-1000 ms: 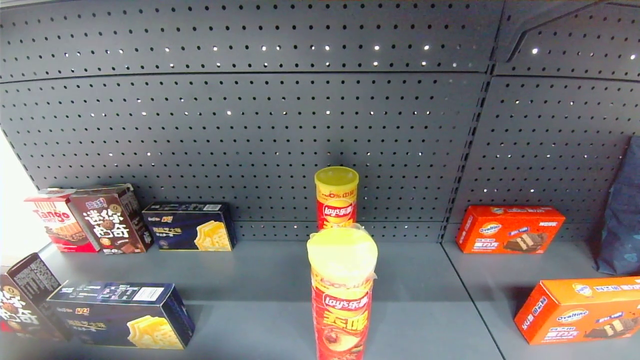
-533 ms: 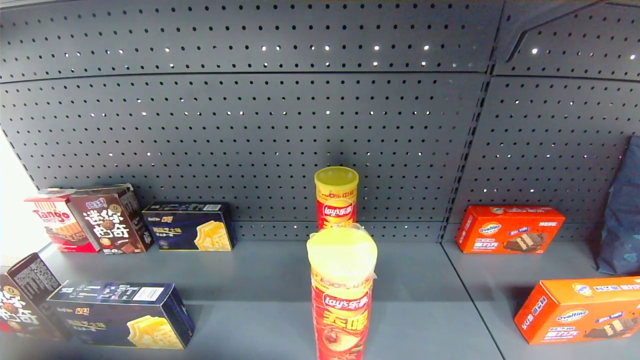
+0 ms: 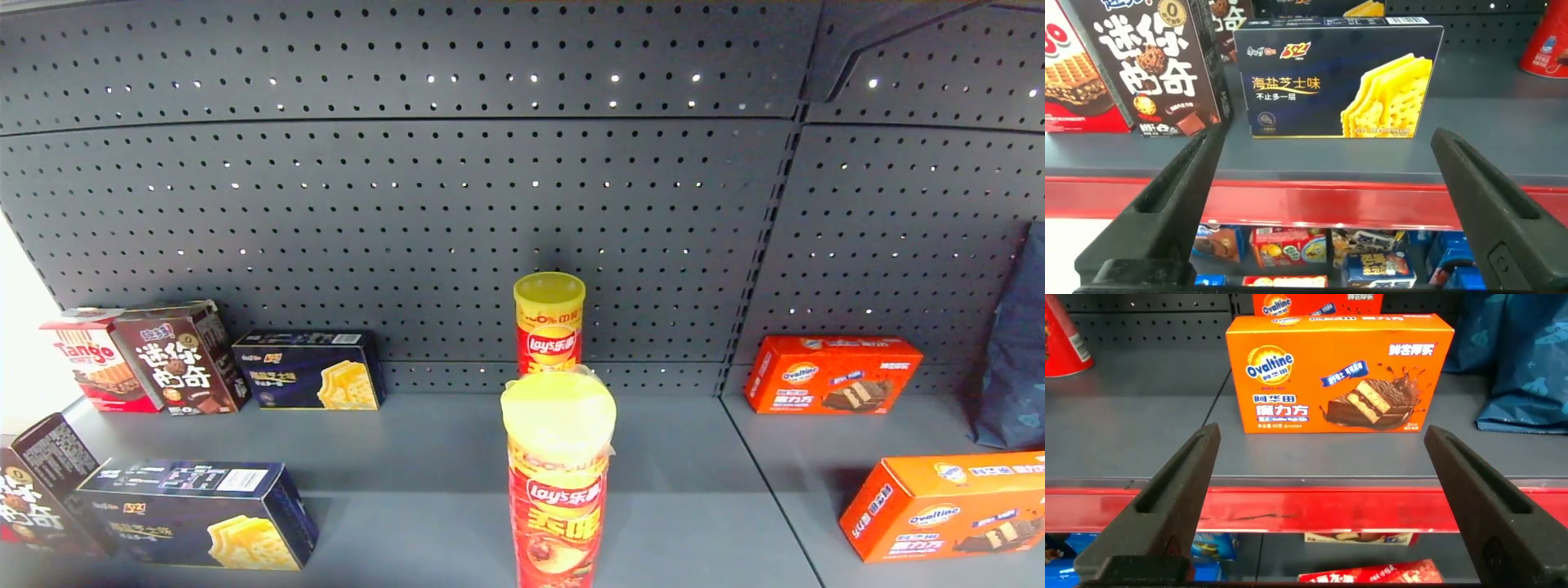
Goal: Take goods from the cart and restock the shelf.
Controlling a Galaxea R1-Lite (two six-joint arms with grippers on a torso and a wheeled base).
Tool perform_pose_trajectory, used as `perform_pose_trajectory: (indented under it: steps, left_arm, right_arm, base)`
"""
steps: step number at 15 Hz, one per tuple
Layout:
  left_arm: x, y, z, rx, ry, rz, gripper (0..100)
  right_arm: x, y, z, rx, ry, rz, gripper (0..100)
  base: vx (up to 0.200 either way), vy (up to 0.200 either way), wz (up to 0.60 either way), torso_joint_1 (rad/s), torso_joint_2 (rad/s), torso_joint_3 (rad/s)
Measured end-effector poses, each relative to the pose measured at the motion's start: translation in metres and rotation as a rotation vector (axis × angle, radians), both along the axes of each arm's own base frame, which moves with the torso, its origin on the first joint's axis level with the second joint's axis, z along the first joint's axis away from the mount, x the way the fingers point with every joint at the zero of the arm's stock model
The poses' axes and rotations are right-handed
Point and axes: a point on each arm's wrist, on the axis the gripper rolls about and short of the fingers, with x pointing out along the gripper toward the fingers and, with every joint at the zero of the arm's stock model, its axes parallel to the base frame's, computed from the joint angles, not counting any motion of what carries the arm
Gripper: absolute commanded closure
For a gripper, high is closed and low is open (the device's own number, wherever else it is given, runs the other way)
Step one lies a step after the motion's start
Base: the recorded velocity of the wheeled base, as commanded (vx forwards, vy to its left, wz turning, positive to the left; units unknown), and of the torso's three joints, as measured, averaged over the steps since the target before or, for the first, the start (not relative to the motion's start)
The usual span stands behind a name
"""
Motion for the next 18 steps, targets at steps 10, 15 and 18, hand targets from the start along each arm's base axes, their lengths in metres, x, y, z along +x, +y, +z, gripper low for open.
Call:
perform_pose_trajectory:
  steps: [10,15,18]
  left_arm:
    - [-0.0001,0.0,0.0002,0.001,-0.002,-0.001,0]
    - [-0.0001,0.0,0.0001,0.002,-0.002,-0.001,0]
    - [-0.0001,0.0,0.0,0.001,-0.002,-0.001,0]
  right_arm:
    - [0.0,0.0,-0.0002,0.0,0.001,0.0,0]
    - [0.0,0.0,-0.0001,0.0,0.001,0.0,0]
    - [0.0,0.0,-0.0001,0.0,0.001,0.0,0]
  base:
    - [-0.02,0.0,0.0,0.0,0.0,0.0]
    - [0.0,0.08,0.0,0.002,0.0,0.002]
    - [0.0,0.0,0.0,0.0,0.0,0.0]
